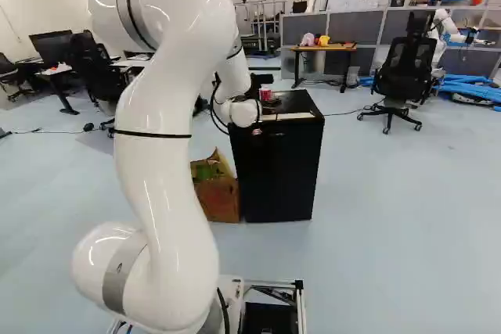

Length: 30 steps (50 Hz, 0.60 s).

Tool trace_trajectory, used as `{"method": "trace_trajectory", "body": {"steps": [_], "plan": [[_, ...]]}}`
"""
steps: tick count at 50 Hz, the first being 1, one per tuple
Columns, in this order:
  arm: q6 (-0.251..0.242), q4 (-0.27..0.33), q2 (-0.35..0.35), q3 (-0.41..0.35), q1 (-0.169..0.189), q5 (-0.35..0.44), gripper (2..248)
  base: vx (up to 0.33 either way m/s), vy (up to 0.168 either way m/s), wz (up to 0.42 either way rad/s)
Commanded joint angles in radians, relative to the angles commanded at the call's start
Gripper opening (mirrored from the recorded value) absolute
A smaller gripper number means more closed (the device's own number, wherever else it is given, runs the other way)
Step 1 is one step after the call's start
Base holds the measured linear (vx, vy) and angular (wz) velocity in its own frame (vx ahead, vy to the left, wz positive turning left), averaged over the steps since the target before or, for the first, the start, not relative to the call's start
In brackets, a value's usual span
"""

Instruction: Grab a drink from the fridge

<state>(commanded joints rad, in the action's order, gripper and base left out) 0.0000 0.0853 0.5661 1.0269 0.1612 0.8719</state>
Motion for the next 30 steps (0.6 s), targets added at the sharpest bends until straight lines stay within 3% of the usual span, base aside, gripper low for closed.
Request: {"method": "trace_trajectory", "body": {"steps": [30], "plan": [[0.0, 0.0, 0.054, 0.073, 0.007, 0.006, 247, 0.0, 0.0, 0.0]]}}
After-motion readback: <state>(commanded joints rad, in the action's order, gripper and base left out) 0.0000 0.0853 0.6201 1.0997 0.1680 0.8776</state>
